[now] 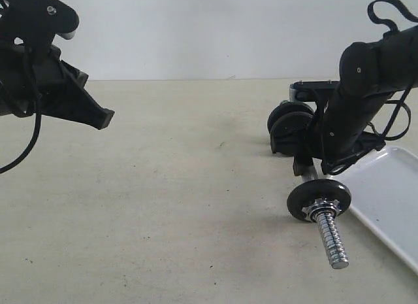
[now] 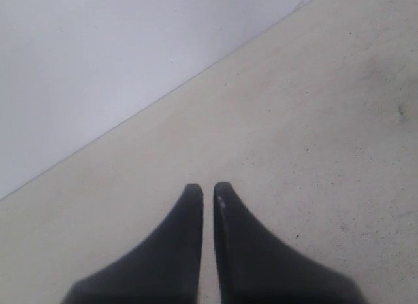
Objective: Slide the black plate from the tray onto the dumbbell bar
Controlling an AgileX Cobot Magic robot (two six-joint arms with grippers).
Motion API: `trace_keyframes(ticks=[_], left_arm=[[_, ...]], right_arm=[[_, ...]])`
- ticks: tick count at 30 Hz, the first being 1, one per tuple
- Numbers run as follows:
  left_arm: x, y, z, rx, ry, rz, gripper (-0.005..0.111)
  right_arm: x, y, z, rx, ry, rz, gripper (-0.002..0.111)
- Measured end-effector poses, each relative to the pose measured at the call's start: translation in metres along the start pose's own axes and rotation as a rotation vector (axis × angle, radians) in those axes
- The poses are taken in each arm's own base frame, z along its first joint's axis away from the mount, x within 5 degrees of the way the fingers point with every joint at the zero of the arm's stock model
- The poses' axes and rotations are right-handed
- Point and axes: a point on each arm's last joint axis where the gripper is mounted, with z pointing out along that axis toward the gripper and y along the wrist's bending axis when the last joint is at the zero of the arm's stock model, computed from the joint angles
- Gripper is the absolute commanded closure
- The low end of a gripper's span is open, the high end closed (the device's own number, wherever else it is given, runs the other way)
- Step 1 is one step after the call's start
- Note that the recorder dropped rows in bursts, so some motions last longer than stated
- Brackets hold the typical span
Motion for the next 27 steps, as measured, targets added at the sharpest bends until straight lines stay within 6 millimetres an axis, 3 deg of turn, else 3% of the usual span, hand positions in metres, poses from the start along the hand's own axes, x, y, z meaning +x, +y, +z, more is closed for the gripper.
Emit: trace_keyframes(ticks=[14, 22, 24, 27], left_arm=[[-0.002, -0.004, 0.000, 0.041, -0.018, 0.000, 0.102], [-0.004, -0.008, 0.000, 0.095, -0.038, -0.051, 0.102], [-0.005, -0.012, -0.001, 0.135, -0.053, -0.080, 0.102], [-0.004, -0.020, 0.003, 0.195, -0.049, -0.122, 0.102]], right_arm=[[-0.035, 0.008, -0.062, -0.030, -0.159, -0.061, 0.062], [-0.042, 0.011, -0.123, -0.059, -0.342, -0.078, 0.063], [-0.043, 0.011, -0.138, -0.067, -0.392, -0.078, 0.071], [-0.041, 0.011, -0.158, -0.076, -0.450, -0.084, 0.098]])
